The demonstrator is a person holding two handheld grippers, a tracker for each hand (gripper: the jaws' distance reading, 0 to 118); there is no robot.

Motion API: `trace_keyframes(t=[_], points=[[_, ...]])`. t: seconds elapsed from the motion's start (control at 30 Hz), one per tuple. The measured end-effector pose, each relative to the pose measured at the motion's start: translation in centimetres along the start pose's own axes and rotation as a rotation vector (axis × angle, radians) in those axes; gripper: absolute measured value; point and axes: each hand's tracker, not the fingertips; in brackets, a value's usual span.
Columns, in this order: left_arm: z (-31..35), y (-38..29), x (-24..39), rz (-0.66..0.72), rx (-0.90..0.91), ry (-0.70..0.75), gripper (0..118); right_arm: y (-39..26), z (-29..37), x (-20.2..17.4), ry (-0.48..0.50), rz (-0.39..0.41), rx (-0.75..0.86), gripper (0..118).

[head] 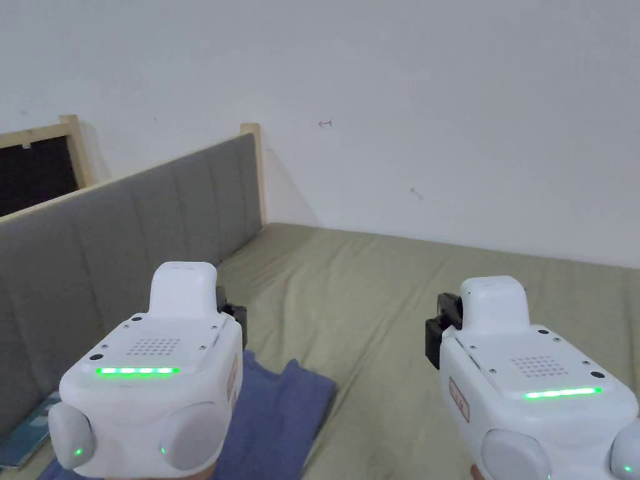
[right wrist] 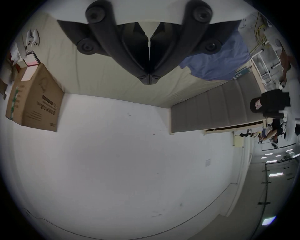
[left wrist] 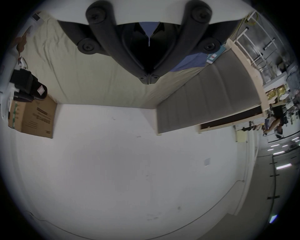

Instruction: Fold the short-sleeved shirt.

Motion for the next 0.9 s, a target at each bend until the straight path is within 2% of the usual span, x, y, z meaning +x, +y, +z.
trace_keyframes(t=[0.13,0.27,0.37,0.4,0.43,0.47,0.5,0.53,0.57,0.63,0.7,0.8,0.9], points=[[-0.8,-0.5,-1.6,0.009,-0.027,0.026,0,-0.3,-0.9,-1.6,0.036,0.021,-0.019,0],[-2.6,-1.6,-1.5,0.006,-0.085,0.023,0,-0.9,-1.5,-1.4,0.050,0.000,-0.054,0],[-6.2,-3.4,-1.3,0.039,-0.227,-0.039,0,-1.8,-2.2,-1.0,0.044,-0.007,-0.093,0],[-7.4,-4.3,-1.3,0.063,-0.256,-0.037,8,-2.1,-2.4,-0.9,0.038,-0.007,-0.103,0],[-8.8,-5.3,-1.3,0.082,-0.306,-0.041,28,-2.4,-2.7,-0.7,0.032,-0.007,-0.114,0],[-10.2,-6.2,-1.2,0.093,-0.369,-0.048,72,-2.7,-2.9,-0.5,0.029,-0.010,-0.126,0],[-11.6,-7.3,-1.1,0.101,-0.436,-0.049,104,-3.1,-3.2,-0.2,0.029,-0.014,-0.139,0],[-13.2,-8.6,-1.0,0.112,-0.495,-0.064,117,-3.4,-3.6,0.0,0.026,-0.017,-0.152,0],[-14.4,-9.7,-0.7,0.111,-0.557,-0.064,115,-3.7,-4.0,0.1,0.023,-0.019,-0.166,0],[-15.9,-11.7,-0.2,0.118,-0.542,-0.074,115,-4.3,-4.9,0.6,0.017,-0.036,-0.194,0],[-18.1,-13.3,0.6,0.077,-0.657,-0.070,115,-5.0,-5.9,1.0,0.019,-0.051,-0.227,0],[-21.4,-16.0,1.5,0.052,-0.722,-0.091,115,-6.1,-7.4,1.3,0.005,-0.046,-0.262,0],[-24.8,-18.4,2.2,0.070,-0.827,-0.077,115,-7.1,-8.5,1.7,0.001,-0.056,-0.300,0]])
